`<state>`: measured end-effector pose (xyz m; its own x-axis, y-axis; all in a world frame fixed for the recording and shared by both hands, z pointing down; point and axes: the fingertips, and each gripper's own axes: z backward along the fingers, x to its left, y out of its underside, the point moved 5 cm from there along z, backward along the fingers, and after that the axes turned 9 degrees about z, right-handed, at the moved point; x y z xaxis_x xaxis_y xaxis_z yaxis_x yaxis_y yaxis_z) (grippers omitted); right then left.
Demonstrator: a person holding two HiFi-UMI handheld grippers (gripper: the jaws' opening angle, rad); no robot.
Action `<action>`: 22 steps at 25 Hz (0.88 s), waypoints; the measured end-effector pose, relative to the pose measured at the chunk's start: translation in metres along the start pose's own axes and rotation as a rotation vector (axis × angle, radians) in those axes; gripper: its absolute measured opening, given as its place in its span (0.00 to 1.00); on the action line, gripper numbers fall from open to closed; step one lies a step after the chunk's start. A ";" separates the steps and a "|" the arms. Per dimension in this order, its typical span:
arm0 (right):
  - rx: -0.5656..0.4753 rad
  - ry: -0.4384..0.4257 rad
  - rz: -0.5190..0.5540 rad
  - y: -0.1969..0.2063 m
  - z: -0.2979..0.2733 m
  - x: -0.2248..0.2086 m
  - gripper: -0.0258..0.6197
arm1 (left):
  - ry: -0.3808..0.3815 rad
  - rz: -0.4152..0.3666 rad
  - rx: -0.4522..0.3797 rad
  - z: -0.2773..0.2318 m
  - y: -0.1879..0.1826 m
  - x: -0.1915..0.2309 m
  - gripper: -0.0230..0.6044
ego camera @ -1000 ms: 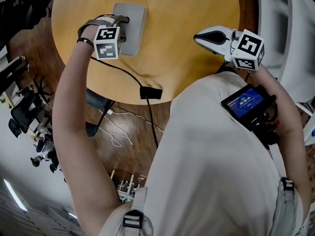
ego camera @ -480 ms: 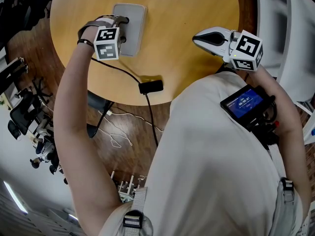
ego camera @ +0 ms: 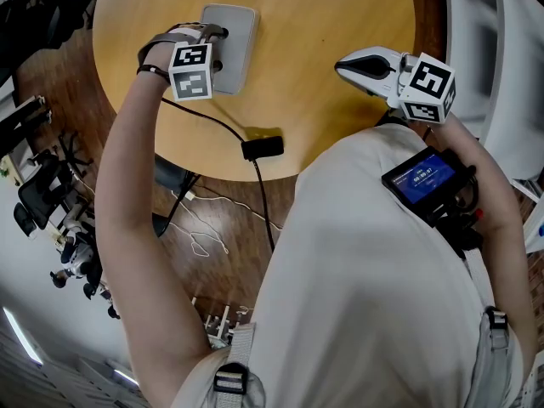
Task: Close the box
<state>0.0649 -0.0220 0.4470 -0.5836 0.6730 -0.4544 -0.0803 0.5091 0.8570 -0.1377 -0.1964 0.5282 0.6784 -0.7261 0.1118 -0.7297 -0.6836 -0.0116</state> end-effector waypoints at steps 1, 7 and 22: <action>-0.001 -0.001 0.004 0.000 0.000 0.000 0.04 | -0.002 0.012 0.002 0.003 0.001 0.000 0.59; 0.000 -0.050 0.052 -0.006 -0.009 0.008 0.04 | -0.114 0.237 -0.087 0.035 0.009 -0.018 0.60; 0.122 -0.287 0.253 -0.016 -0.058 0.039 0.04 | -0.765 1.387 -1.032 0.122 -0.047 -0.188 0.33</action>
<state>-0.0035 -0.0348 0.4300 -0.3219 0.8990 -0.2970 0.1439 0.3565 0.9231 -0.2210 -0.0368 0.3860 -0.6794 -0.7206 0.1383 -0.2809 0.4296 0.8582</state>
